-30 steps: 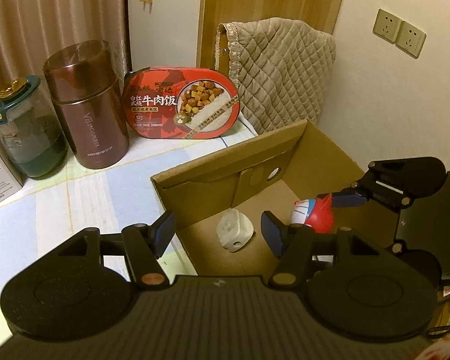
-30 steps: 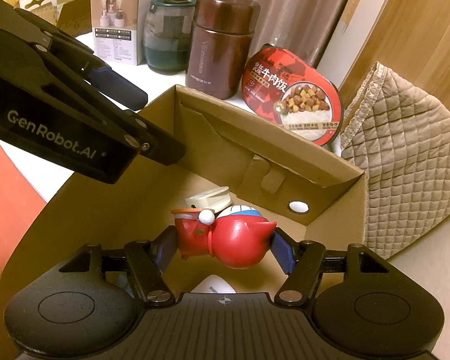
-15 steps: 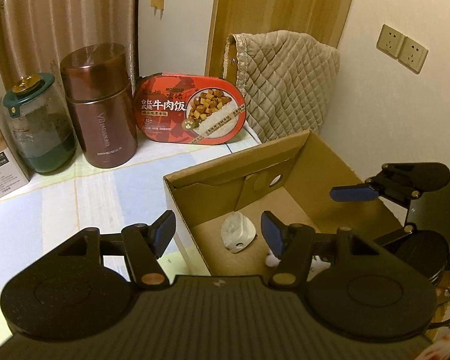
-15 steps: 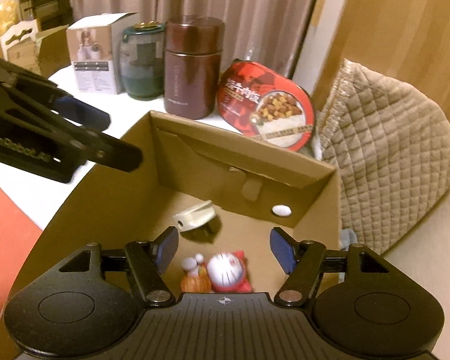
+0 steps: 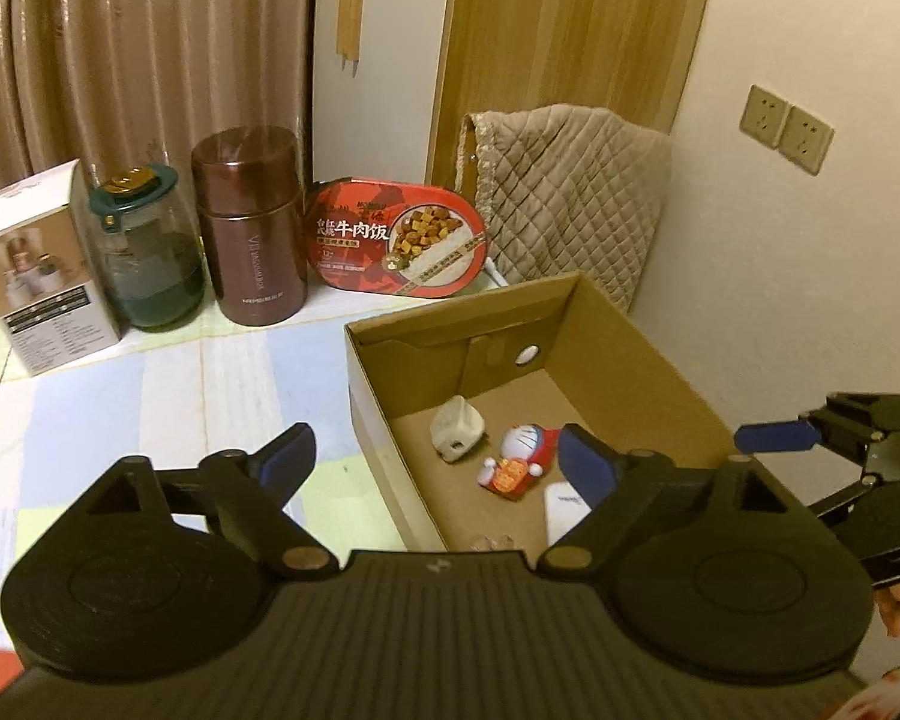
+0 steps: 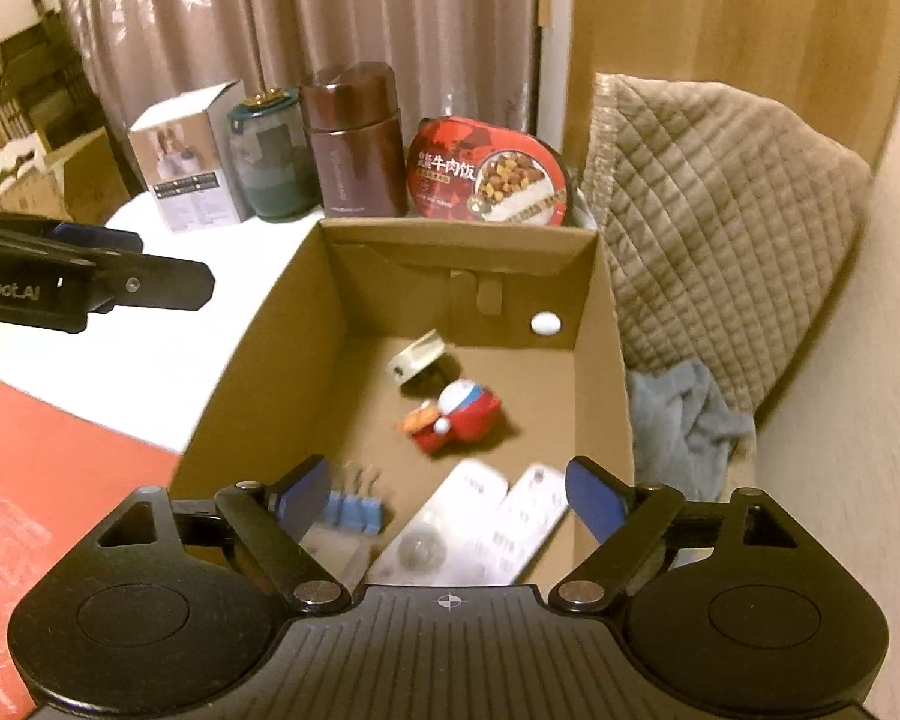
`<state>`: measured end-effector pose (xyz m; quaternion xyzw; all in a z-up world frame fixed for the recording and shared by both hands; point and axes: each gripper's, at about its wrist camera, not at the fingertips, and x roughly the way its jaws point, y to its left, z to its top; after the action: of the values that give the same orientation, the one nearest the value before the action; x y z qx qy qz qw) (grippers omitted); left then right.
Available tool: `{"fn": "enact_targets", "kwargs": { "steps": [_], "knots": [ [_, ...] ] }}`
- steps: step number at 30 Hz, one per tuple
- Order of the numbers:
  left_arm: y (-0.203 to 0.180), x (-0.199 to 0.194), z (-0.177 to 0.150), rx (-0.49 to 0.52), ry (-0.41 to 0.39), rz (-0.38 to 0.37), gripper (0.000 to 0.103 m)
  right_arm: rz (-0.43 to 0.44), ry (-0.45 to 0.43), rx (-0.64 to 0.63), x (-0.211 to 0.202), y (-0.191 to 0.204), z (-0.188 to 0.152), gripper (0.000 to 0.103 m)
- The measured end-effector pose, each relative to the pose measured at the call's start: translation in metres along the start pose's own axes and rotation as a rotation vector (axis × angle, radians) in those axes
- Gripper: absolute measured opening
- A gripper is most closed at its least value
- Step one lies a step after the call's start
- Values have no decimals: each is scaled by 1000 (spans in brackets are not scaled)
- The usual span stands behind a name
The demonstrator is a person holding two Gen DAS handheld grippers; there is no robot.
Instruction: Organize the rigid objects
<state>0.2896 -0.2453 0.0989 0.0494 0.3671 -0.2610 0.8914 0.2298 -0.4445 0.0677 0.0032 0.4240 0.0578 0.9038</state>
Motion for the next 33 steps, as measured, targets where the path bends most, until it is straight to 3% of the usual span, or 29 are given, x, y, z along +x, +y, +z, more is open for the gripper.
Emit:
{"fn": "enact_targets", "kwargs": {
  "steps": [8, 22, 33],
  "knots": [
    [-25, -72, -28, -44, -51, -17, 101, 1, -14, 76, -68, 19, -39, 85],
    [-52, -168, -108, -162, -90, 7, 101, -74, -79, 152, -167, 47, -111, 86],
    [-69, -208, -191, -177, -92, 115, 101, -116, -141, 213, -208, 79, -179, 86]
  ]
}}
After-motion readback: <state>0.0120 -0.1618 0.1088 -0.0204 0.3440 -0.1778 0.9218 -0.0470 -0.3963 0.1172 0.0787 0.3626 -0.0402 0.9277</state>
